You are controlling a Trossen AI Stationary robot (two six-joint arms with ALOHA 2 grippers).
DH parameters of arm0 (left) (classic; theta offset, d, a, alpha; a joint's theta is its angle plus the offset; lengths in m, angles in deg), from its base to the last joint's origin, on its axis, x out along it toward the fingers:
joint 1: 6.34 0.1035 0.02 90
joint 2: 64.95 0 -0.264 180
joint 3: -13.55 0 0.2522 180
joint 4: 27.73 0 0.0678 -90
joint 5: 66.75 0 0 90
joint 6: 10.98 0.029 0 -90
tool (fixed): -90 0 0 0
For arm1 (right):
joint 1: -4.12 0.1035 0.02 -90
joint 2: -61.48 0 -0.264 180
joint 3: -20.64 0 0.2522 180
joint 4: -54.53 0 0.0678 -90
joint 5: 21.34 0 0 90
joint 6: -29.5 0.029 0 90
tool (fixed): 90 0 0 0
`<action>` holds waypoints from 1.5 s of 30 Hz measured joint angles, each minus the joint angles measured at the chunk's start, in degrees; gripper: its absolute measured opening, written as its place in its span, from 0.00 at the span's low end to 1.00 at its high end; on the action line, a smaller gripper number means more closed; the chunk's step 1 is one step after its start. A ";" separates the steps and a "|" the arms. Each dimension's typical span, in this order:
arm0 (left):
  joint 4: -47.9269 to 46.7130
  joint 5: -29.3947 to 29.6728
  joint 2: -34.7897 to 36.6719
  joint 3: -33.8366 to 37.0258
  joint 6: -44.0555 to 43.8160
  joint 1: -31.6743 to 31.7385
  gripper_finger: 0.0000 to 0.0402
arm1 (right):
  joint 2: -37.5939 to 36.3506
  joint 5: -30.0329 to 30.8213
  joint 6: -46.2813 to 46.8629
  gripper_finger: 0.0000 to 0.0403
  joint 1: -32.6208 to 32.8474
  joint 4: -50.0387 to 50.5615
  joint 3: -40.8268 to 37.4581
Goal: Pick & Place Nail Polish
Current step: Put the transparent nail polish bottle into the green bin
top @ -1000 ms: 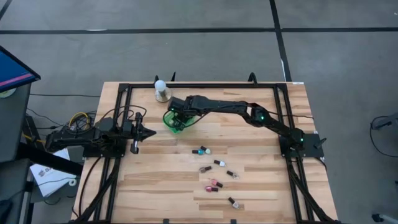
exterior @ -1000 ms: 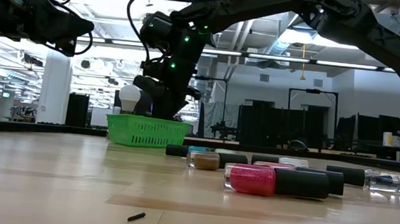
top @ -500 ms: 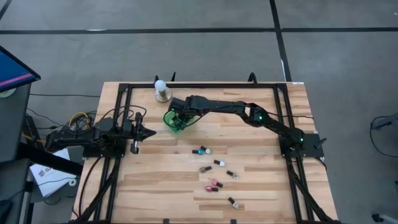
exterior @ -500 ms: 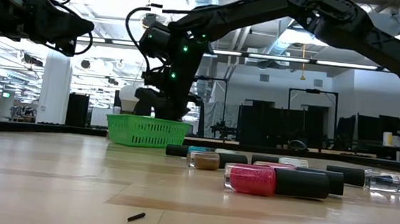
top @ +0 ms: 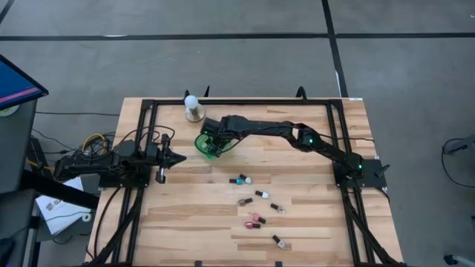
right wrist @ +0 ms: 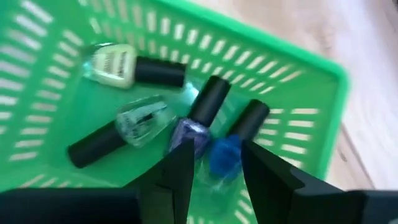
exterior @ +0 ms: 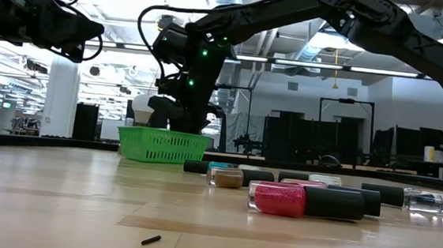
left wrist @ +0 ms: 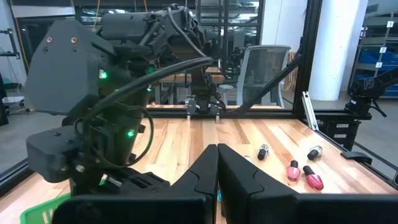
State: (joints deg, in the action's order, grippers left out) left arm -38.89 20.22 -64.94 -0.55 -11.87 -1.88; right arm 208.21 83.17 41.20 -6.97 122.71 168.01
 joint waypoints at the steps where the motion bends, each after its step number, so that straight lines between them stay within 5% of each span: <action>1: 0.01 0.01 0.00 0.00 -0.01 0.01 0.00 | 0.00 -0.75 -0.67 0.31 0.04 0.40 0.28; 10: 0.02 0.00 0.00 0.00 -0.02 -0.01 0.00 | -8.87 -4.58 -3.59 0.53 0.14 6.43 1.13; 15: 0.04 0.01 0.00 0.00 -0.02 0.01 0.00 | -16.84 -14.75 -3.73 0.65 -0.48 10.80 1.07; 24: 0.04 0.00 0.00 0.00 -0.02 0.00 0.00 | -33.19 -28.73 -2.07 0.66 -0.21 11.59 1.13; 33: 0.01 0.00 0.00 -0.01 -0.01 0.00 0.00 | -42.16 -29.93 2.68 0.66 1.69 10.77 1.13; 45: 0.01 0.00 0.00 0.00 -0.01 0.01 0.00 | -43.85 -33.49 4.97 0.66 5.70 7.61 1.13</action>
State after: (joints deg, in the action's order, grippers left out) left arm -38.87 20.22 -64.94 -0.55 -11.88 -1.87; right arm 164.37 49.67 46.16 -1.27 130.32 169.14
